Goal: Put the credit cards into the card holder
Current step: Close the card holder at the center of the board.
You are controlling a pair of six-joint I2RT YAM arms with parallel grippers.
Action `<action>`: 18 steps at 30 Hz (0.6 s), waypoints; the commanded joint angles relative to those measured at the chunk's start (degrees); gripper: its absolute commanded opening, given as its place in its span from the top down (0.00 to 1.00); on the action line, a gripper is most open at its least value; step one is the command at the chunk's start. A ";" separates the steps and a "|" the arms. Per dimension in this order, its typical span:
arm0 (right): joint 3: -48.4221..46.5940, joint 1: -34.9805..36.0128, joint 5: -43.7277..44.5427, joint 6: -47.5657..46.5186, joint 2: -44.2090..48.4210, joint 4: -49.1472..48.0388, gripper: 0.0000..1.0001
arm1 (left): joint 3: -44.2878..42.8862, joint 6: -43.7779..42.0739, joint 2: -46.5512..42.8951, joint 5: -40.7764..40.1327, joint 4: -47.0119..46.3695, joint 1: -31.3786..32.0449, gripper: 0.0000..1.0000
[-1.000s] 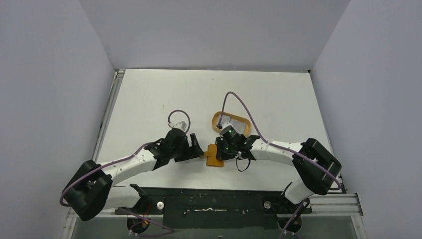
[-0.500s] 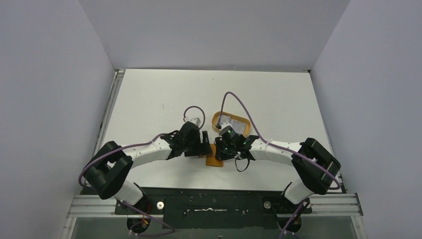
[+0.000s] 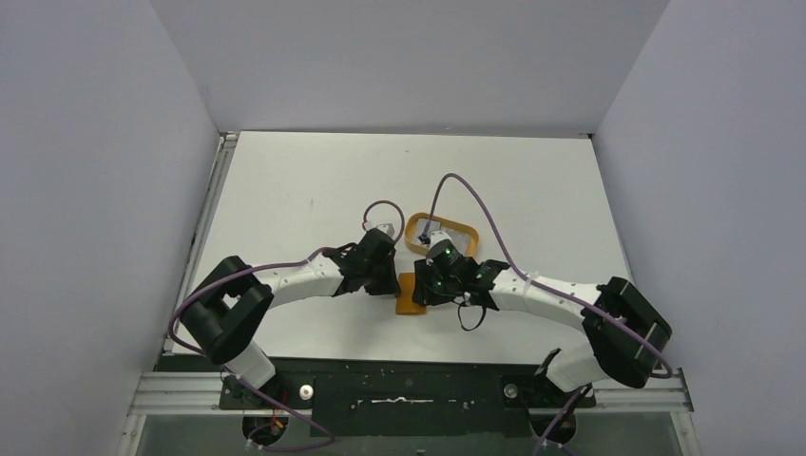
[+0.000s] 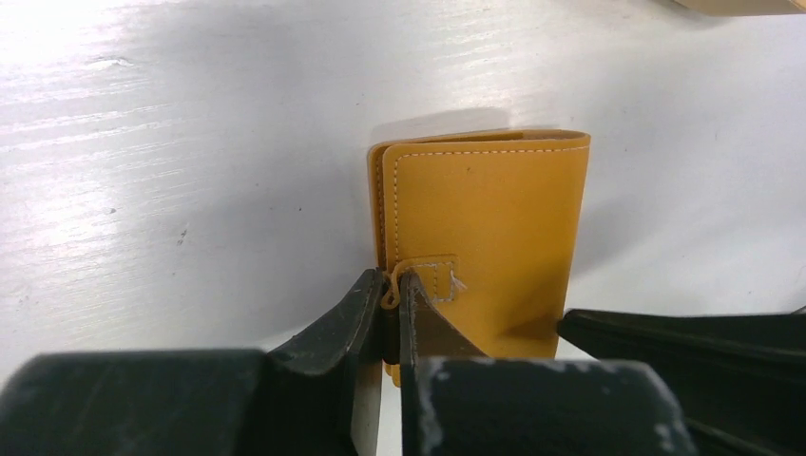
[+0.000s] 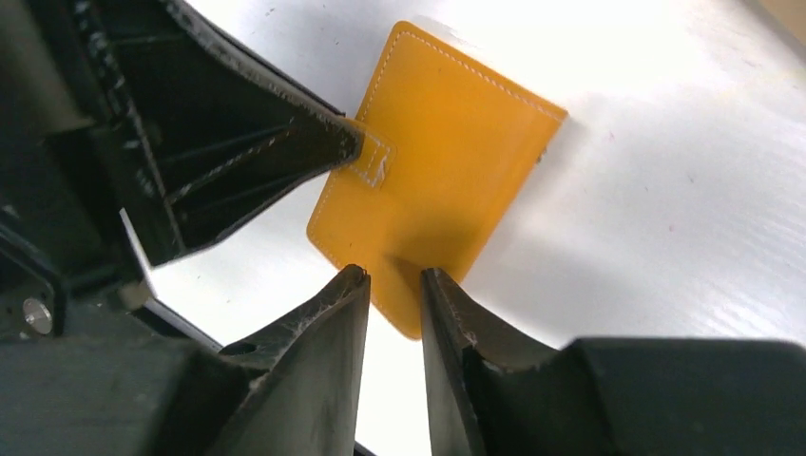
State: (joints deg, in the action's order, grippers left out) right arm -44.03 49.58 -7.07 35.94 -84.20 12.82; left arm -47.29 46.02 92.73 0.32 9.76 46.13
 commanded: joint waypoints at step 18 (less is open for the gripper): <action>18.98 -10.21 -13.18 22.12 3.77 -31.86 0.45 | 3.15 3.51 4.14 -5.99 3.27 -0.78 1.00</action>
State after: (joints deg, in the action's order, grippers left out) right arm -26.83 39.72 -17.10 51.68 -78.19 -5.37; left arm -47.05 49.32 93.30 -0.23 9.04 45.89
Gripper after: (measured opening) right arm 0.549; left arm 0.033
